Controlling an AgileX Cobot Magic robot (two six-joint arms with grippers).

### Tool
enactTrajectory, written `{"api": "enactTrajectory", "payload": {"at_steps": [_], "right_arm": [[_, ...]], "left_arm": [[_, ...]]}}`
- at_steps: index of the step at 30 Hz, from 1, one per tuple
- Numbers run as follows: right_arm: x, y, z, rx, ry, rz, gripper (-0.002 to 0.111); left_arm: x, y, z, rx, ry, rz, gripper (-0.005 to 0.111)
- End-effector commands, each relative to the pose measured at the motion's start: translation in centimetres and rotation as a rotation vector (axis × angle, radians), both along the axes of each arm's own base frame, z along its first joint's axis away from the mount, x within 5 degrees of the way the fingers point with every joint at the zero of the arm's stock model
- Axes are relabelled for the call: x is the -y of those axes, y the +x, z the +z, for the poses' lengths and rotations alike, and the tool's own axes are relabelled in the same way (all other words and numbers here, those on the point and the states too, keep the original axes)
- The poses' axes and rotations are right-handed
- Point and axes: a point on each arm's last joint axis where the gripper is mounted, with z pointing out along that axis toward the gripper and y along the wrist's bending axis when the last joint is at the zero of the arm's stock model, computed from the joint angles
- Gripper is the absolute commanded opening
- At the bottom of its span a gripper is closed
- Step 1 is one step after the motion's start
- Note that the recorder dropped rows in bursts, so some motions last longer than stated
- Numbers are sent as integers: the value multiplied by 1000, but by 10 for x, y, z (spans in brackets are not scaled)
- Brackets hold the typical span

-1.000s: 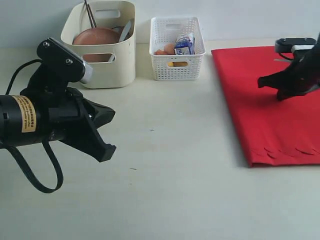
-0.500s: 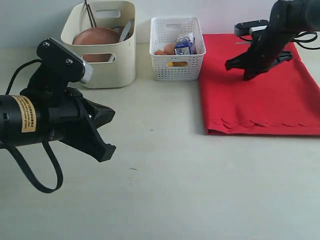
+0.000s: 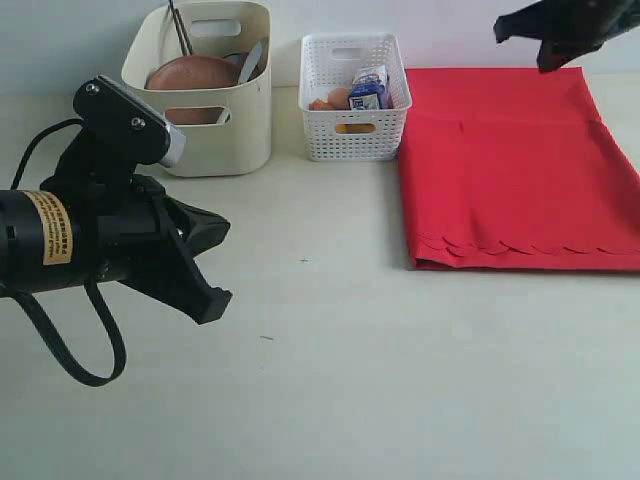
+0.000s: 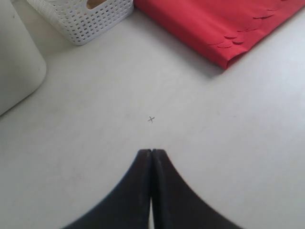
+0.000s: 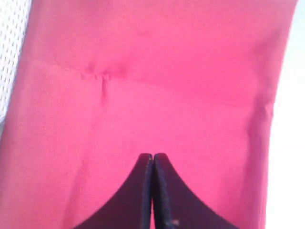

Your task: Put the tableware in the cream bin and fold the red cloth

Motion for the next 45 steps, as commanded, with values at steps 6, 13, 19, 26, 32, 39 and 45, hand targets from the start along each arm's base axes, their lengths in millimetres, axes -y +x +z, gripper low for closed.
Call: {"api": "enactTrajectory", "payload": {"at_steps": [6, 13, 19, 26, 32, 39, 45], "right_arm": [[17, -91, 65, 285, 126, -66, 0], [35, -188, 73, 525, 249, -124, 0], [51, -275, 57, 663, 316, -137, 0], [64, -345, 29, 812, 363, -129, 0], [69, -370, -2, 918, 427, -140, 0], [71, -379, -42, 988, 418, -122, 0], [71, -379, -42, 987, 420, -123, 0]], "left_arm": [[-1, -1, 0, 4, -9, -1, 1], [-1, -1, 0, 4, -9, -1, 1], [-1, -1, 0, 4, -9, -1, 1], [-1, -1, 0, 4, -9, -1, 1], [-1, -1, 0, 4, -9, -1, 1], [-1, -1, 0, 4, -9, -1, 1], [-1, -1, 0, 4, -9, -1, 1]]}}
